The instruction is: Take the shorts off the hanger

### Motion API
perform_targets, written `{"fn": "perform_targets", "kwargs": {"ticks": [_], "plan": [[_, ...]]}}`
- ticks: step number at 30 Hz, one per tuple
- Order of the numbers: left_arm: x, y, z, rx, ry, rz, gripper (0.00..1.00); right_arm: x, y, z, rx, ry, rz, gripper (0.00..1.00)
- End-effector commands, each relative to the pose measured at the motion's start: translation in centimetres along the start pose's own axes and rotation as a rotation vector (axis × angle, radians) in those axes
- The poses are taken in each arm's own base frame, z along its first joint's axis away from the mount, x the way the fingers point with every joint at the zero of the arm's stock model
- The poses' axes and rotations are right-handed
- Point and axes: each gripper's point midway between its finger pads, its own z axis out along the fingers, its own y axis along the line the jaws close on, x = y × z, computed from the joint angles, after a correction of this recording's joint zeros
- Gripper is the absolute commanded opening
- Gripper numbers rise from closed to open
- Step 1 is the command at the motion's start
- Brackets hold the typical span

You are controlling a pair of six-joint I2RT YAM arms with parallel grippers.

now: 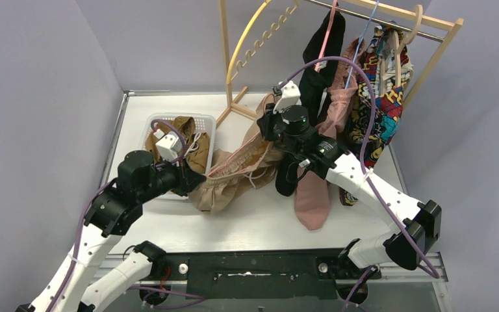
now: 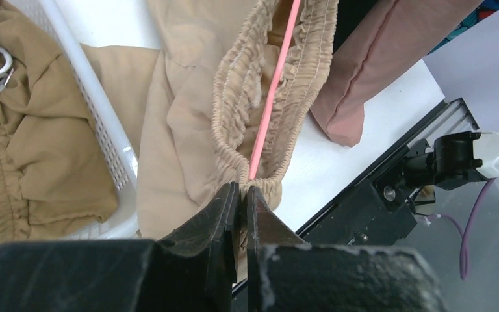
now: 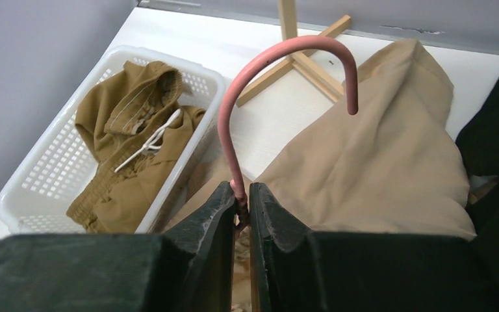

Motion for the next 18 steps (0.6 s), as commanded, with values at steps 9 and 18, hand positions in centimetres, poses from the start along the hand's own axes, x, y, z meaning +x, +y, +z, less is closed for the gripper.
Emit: {"fn": "perform_targets", "kwargs": {"ticks": [9, 18], "plan": [[2.4, -0.1, -0.5, 0.015, 0.049, -0.059, 0.00, -6.8, 0.1, -0.4, -0.058, -0.185, 0.164, 0.00], [-1.0, -2.5, -0.4, 0.136, -0.071, -0.032, 0.41, -4.3, 0.2, -0.6, -0.091, -0.113, 0.123, 0.00]]}}
